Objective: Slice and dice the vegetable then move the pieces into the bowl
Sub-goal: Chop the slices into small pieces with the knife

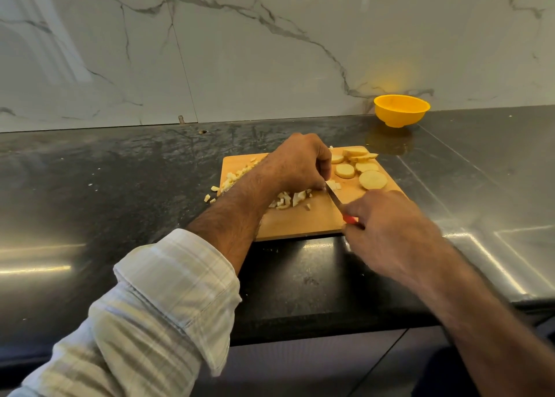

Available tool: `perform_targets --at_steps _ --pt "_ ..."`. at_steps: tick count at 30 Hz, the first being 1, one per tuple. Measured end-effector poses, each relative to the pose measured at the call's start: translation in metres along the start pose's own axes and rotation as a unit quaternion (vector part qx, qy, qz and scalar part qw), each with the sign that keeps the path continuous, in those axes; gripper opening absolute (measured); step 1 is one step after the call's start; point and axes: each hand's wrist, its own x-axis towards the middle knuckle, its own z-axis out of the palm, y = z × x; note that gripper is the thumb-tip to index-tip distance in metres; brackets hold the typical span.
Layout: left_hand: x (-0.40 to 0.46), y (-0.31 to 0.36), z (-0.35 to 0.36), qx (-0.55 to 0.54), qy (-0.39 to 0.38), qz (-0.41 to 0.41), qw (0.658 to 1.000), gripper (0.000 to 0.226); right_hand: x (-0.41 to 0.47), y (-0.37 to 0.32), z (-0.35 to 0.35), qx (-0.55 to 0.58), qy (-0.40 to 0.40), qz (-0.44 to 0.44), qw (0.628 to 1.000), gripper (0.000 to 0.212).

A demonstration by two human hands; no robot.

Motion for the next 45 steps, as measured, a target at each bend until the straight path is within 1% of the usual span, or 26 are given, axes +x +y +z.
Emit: perform_targets --at_steps 2,4,7,10,14,18,23,27,28,31,32,34,37,39,43,45 --pt "-0.001 -0.003 -0.003 -0.018 0.025 0.011 0.999 0.015 -0.009 0.008 -0.004 0.028 0.034 0.013 0.999 0.036" --pt "-0.001 -0.009 -0.007 -0.033 0.087 0.026 0.995 0.013 -0.009 0.014 -0.006 0.035 0.056 0.034 0.997 0.037" --pt "0.0 -0.019 -0.011 -0.027 0.169 0.034 0.985 0.006 -0.003 0.013 0.0 0.035 0.058 0.049 0.996 0.037" --pt "0.001 -0.024 -0.011 -0.01 0.206 0.026 0.978 0.003 0.005 0.004 0.005 0.035 0.04 0.044 0.998 0.035" --pt "0.004 -0.028 -0.012 0.005 0.226 0.017 0.974 0.012 0.017 -0.01 0.011 0.038 0.036 0.027 0.998 0.037" --pt "0.005 -0.032 -0.01 0.02 0.229 0.008 0.973 0.017 0.026 -0.02 0.018 0.049 0.042 0.0 0.998 0.035" --pt "0.008 -0.035 -0.01 0.02 0.23 0.0 0.973 0.018 0.027 -0.014 0.009 0.051 0.091 -0.02 0.994 0.038" --pt "0.008 -0.033 -0.007 0.028 0.22 0.006 0.975 0.018 0.028 -0.003 0.008 0.077 0.046 -0.024 0.996 0.042" --pt "0.008 -0.034 -0.006 0.026 0.221 0.004 0.975 0.018 0.028 0.0 0.007 0.091 0.054 -0.026 0.994 0.043" --pt "0.009 -0.033 -0.003 0.029 0.228 0.008 0.973 0.017 0.027 0.016 0.004 0.125 0.12 -0.021 0.985 0.042" --pt "0.009 -0.03 -0.001 0.039 0.218 0.015 0.975 0.015 0.024 0.022 0.005 0.13 0.135 -0.014 0.982 0.041" --pt "0.009 -0.021 0.008 0.086 0.16 0.028 0.983 0.017 0.017 0.03 0.011 0.139 0.15 0.004 0.979 0.04" --pt "0.014 -0.006 0.021 0.168 0.045 0.036 0.984 0.037 0.008 0.036 0.021 0.158 0.156 0.021 0.975 0.04" --pt "0.018 -0.001 0.025 0.195 0.0 0.037 0.98 0.046 0.006 0.037 0.022 0.174 0.157 0.03 0.972 0.041" --pt "0.026 0.005 0.03 0.196 -0.035 0.036 0.979 0.054 0.0 0.037 0.022 0.183 0.172 0.038 0.967 0.039" --pt "0.028 0.008 0.032 0.193 -0.044 0.041 0.979 0.056 -0.008 0.039 0.022 0.18 0.164 0.036 0.969 0.038"
